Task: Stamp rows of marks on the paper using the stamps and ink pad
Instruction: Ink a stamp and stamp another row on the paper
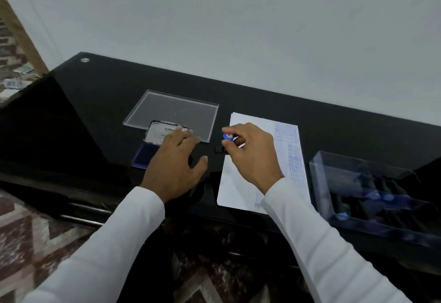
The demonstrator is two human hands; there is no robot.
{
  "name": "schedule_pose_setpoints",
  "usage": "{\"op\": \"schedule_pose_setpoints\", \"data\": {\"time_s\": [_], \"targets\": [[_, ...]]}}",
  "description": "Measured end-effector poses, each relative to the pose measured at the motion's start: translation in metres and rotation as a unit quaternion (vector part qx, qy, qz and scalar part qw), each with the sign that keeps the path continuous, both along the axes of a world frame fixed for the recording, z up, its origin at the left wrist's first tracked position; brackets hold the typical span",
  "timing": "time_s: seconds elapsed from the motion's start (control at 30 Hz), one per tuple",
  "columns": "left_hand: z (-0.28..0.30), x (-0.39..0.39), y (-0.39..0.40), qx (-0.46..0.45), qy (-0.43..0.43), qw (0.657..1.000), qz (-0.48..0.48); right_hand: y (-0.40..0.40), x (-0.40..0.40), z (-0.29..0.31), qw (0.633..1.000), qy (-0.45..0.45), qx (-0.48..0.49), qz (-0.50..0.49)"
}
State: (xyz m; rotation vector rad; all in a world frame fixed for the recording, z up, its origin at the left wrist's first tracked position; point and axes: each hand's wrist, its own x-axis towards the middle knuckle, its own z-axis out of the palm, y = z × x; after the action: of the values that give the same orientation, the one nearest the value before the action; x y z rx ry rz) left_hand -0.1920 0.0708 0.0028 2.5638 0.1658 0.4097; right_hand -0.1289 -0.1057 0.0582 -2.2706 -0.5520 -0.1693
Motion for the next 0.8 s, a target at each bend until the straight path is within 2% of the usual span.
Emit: {"op": "schedule_pose_setpoints", "data": {"time_s": [0.27, 0.5, 0.8], "targets": [[-0.006, 0.047, -0.043, 0.018, -0.002, 0.998, -0.064, -0.057, 0.028, 0.001, 0.996, 0.018, -0.004, -0.085], [-0.009, 0.091, -0.068, -0.011, 0.029, 0.996, -0.080, -0.082, 0.066, -0.004, 0.992, 0.017, -0.016, -0.123], [-0.016, 0.142, -0.075, 0.021, 0.073, 0.993, -0.092, -0.082, 0.113, -0.012, 0.992, 0.010, -0.045, -0.114]]}}
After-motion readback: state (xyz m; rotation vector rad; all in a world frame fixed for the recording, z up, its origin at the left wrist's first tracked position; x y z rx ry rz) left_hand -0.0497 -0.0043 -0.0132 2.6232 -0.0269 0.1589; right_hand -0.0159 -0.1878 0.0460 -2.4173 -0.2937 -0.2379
